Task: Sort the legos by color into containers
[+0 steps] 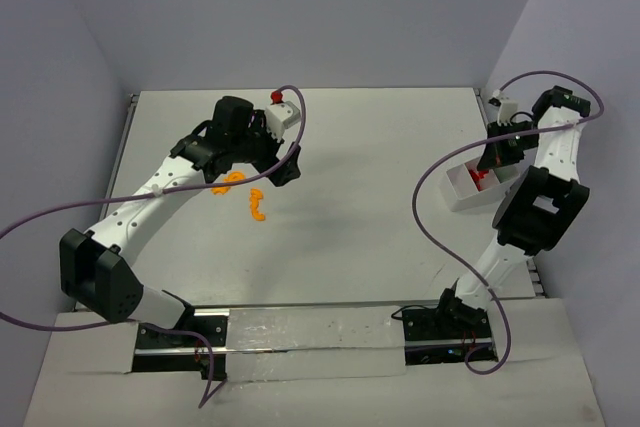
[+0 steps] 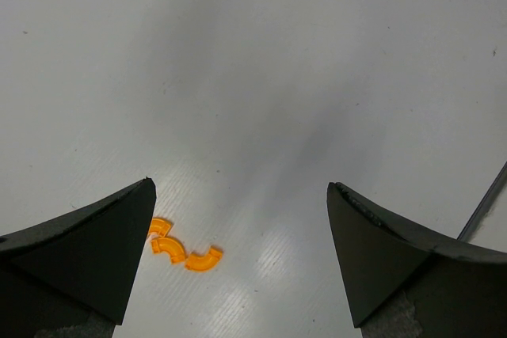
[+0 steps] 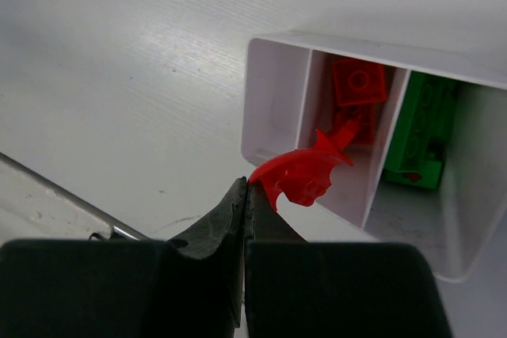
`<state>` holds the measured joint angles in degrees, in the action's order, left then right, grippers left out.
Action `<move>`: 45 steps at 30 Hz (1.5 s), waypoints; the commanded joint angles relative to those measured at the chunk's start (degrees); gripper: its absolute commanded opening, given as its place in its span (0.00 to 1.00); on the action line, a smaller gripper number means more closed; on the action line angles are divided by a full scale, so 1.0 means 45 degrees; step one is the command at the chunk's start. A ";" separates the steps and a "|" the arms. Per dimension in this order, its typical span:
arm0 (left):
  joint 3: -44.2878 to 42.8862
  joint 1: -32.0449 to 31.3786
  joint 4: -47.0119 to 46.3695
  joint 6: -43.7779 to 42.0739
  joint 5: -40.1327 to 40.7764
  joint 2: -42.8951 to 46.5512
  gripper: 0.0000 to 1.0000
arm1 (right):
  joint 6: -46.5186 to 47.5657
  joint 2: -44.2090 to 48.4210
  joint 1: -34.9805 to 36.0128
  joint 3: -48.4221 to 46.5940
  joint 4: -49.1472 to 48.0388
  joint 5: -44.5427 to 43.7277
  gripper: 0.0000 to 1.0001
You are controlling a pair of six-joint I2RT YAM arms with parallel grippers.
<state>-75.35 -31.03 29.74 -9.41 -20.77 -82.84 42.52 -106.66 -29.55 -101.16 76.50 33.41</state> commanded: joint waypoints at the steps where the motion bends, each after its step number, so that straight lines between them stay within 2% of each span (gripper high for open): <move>1: -0.0286 0.0005 -0.0618 0.0060 -0.0287 -0.0077 0.99 | 0.0146 -0.0423 -0.0132 -0.0848 0.1385 -0.0232 0.00; 17: -0.0316 0.0005 -0.0598 0.0021 -0.0492 -0.0376 0.99 | 0.0223 -0.1221 -0.0131 -0.0967 0.1380 -0.0447 0.00; 19: -0.0360 0.0015 -0.0559 0.0021 -0.0516 -0.0415 0.99 | 0.0136 -0.1416 -0.0132 -0.1103 0.1380 -0.0506 0.02; 30: -0.0521 0.0020 -0.0554 -0.0018 -0.0424 -0.0439 0.99 | -0.0230 -0.1671 -0.0112 -0.1621 0.1263 -0.0569 0.41; 34: -0.0436 0.0000 -0.0766 0.0262 -0.0153 -0.0355 0.99 | -0.0299 -0.1429 -0.0076 -0.1699 0.1377 -0.0481 0.49; 37: -0.0021 0.0150 -0.1252 0.0777 0.0928 -0.0116 0.99 | -0.0397 -0.0787 0.0153 -0.1679 0.1360 -0.0343 0.55; 43: 0.0742 0.2107 -0.1378 0.1686 0.0971 0.0077 0.99 | -0.1229 0.0713 0.1641 -0.1468 0.0914 0.0075 0.68; 45: 0.0681 0.3044 -0.0565 0.1270 0.0813 -0.0079 0.99 | -0.1593 0.1172 0.2274 -0.1156 0.0530 0.0081 0.82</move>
<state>-72.57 -22.60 26.22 -4.70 -17.88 -84.23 38.45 -108.92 -24.26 -106.36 76.70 31.32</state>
